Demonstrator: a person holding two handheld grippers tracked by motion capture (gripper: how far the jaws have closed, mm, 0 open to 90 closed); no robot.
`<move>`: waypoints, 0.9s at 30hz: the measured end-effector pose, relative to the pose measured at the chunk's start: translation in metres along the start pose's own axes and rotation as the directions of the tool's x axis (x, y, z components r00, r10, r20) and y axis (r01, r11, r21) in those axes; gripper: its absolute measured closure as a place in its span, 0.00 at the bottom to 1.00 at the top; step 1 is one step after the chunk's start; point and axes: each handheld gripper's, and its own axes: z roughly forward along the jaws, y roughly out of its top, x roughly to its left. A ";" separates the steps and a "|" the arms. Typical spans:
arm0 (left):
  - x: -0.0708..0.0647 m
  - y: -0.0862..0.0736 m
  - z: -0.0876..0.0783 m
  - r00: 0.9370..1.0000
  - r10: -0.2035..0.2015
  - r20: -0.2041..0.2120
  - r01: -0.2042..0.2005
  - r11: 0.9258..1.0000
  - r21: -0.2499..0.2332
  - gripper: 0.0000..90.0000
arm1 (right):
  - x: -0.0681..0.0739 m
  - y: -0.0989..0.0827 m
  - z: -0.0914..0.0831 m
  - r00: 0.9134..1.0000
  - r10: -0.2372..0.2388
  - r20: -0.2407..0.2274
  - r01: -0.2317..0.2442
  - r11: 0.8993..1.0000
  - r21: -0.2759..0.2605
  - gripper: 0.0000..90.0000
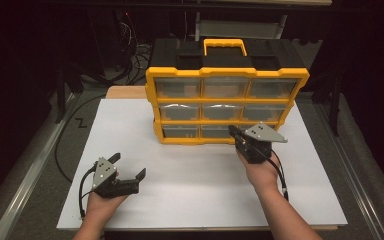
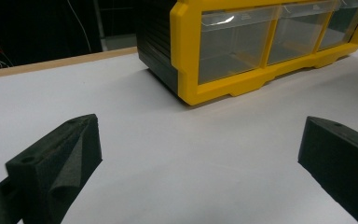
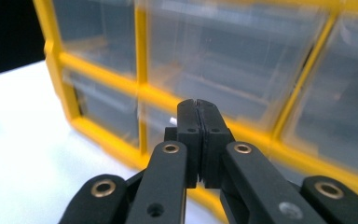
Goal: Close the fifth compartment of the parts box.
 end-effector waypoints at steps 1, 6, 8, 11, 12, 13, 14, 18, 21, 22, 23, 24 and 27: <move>0.000 0.000 0.000 1.000 -0.001 -0.002 0.001 1.000 -0.001 0.00 | 0.000 -0.005 -0.002 1.000 -0.002 -0.005 0.002 1.000 0.005 1.00; 0.001 -0.001 0.001 1.000 0.002 -0.005 -0.001 1.000 0.009 0.00 | -0.004 -0.031 -0.012 1.000 0.012 -0.022 -0.011 0.999 0.040 0.99; 0.002 -0.001 0.000 1.000 -0.003 -0.008 0.003 1.000 0.009 0.00 | -0.008 -0.040 -0.018 0.999 0.023 -0.023 -0.022 0.998 0.052 0.98; 0.004 -0.001 0.000 1.000 -0.007 -0.015 0.007 1.000 0.011 0.00 | -0.016 -0.047 -0.029 0.998 0.055 -0.032 -0.053 0.997 0.059 0.94; 0.005 -0.001 -0.001 1.000 -0.006 -0.016 0.006 1.000 0.013 0.00 | -0.019 -0.049 -0.034 0.997 0.067 -0.031 -0.065 0.996 0.058 0.93; 0.005 -0.001 -0.001 1.000 -0.005 -0.019 0.005 1.000 0.015 0.00 | -0.023 -0.051 -0.038 0.997 0.075 -0.031 -0.073 0.996 0.055 0.92; 0.006 -0.001 -0.002 1.000 -0.006 -0.022 0.007 1.000 0.011 0.00 | -0.025 -0.053 -0.043 0.996 0.081 -0.024 -0.080 0.995 0.053 0.90; 0.012 -0.001 -0.004 0.999 -0.026 -0.037 0.027 1.000 0.008 0.00 | -0.038 -0.066 -0.060 0.996 0.086 0.011 -0.086 0.995 0.055 0.81; 0.015 -0.002 -0.005 0.998 -0.039 -0.043 0.040 0.999 0.012 0.00 | -0.048 -0.078 -0.069 0.994 0.101 0.030 -0.103 0.993 0.066 0.72; 0.015 -0.002 -0.005 0.998 -0.040 -0.044 0.041 0.999 0.014 0.00 | -0.052 -0.082 -0.072 0.994 0.108 0.031 -0.110 0.991 0.073 0.69; 0.015 -0.002 -0.005 0.998 -0.041 -0.043 0.042 0.999 0.015 0.00 | -0.055 -0.086 -0.074 0.992 0.118 0.035 -0.120 0.989 0.081 0.65; 0.015 -0.002 -0.005 0.998 -0.040 -0.042 0.041 0.999 0.017 0.00 | -0.057 -0.088 -0.075 0.991 0.127 0.038 -0.130 0.988 0.083 0.63; 0.013 -0.002 -0.004 0.999 -0.041 -0.037 0.041 0.999 0.021 0.00 | -0.061 -0.095 -0.078 0.989 0.144 0.038 -0.147 0.986 0.078 0.57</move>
